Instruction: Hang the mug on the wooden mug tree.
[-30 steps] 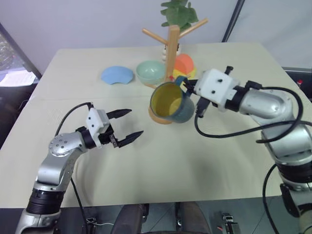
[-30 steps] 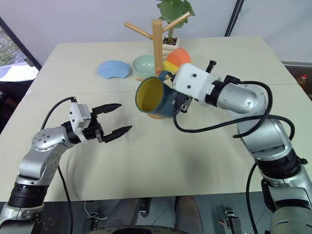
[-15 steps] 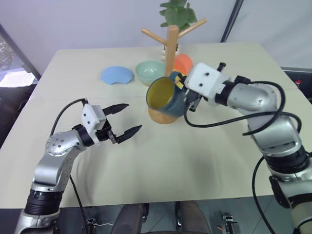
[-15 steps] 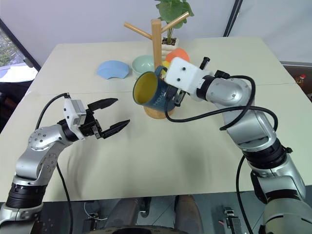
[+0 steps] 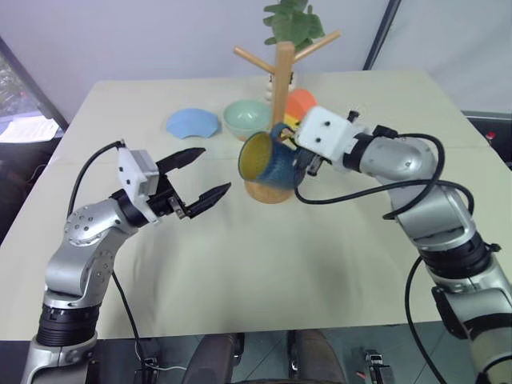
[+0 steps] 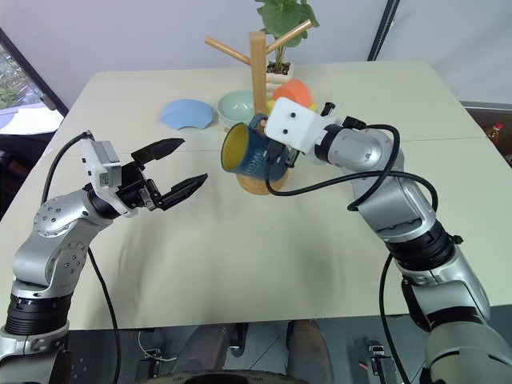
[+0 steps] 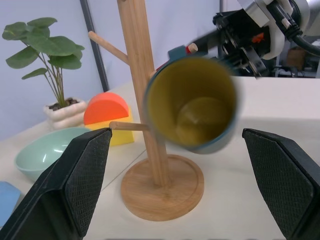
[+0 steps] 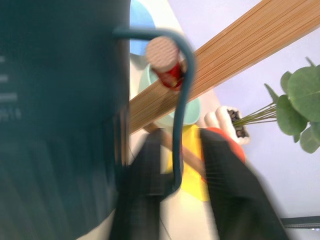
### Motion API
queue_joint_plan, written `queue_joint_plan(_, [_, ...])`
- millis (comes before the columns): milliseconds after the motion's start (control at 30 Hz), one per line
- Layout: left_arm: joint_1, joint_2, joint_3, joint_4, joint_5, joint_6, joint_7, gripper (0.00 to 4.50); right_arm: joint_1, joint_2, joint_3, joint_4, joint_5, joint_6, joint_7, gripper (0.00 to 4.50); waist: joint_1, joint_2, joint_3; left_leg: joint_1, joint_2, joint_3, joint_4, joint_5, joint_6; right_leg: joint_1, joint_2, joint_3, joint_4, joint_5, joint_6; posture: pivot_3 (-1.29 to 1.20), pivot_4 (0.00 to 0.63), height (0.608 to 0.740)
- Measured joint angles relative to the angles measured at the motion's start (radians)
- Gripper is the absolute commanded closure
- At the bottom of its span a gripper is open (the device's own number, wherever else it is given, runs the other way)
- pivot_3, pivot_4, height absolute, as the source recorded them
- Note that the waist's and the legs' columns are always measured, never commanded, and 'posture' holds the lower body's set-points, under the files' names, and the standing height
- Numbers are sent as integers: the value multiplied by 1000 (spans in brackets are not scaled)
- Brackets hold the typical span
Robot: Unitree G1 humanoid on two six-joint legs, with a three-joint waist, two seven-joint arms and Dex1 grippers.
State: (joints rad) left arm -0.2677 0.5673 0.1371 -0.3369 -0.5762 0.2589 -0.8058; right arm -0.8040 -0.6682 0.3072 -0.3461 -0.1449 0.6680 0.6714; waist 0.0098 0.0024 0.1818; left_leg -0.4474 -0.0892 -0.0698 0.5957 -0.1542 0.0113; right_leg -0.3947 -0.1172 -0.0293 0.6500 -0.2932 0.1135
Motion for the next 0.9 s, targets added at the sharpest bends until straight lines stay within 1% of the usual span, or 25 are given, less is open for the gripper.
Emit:
queue_joint_plan(33, [0,0,0,0,0,0,0,0,-1,1,-1,3,-4,-1,-2,1455,0,0,0,0,0,0,0,0,0,0,0,0,0,0,0,0,150,740])
queue_joint_plan(167, [0,1,0,0,0,0,0,0,-3,1,-8,9,-9,-24,1,1455,0,0,0,1,0,0,0,0,0,0,0,0,0,0,0,0,150,740])
queue_joint_plan(233, [-1,1,0,0,0,0,0,0,-1,-7,-47,4,11,-36,14,1455,0,0,0,1,0,0,0,0,0,0,0,0,0,0,0,0,150,740])
queue_joint_plan(333, [1,2,0,1,2,1,6,0,48,-14,-189,-32,98,-58,40,1455,6,-1,0,1,0,-1,0,0,0,2,0,0,0,0,0,0,150,740])
queue_joint_plan(433, [17,1,3,16,19,16,43,0,166,16,-367,-41,231,-56,58,1455,3,-3,-1,3,-1,-1,0,0,0,4,0,0,-1,0,0,0,150,740])
queue_joint_plan(533, [43,-27,13,58,47,20,104,0,298,87,-525,-10,364,-45,61,1455,2,-3,-1,4,0,-1,0,0,0,5,0,0,0,0,0,0,150,740])
queue_joint_plan(633, [84,-79,44,120,103,-9,196,0,437,193,-631,54,459,-73,41,1455,-1,-3,-1,5,0,-2,0,0,0,4,1,1,1,0,0,0,150,740])
queue_joint_plan(733, [149,-134,68,176,155,-33,285,0,549,282,-653,142,488,-158,17,1455,-4,-2,-1,5,0,-2,0,0,0,3,1,2,2,1,0,0,150,740])
queue_joint_plan(800, [183,-157,79,202,176,-41,325,0,591,296,-641,193,487,-214,17,1455,-3,-2,-1,5,0,-2,0,0,0,3,1,2,2,1,-1,0,150,740])
queue_joint_plan(900, [210,-167,86,209,201,-59,360,0,598,298,-630,236,488,-272,16,1455,0,-2,-1,5,0,-2,0,-1,-3,2,1,2,1,1,-2,0,150,740])
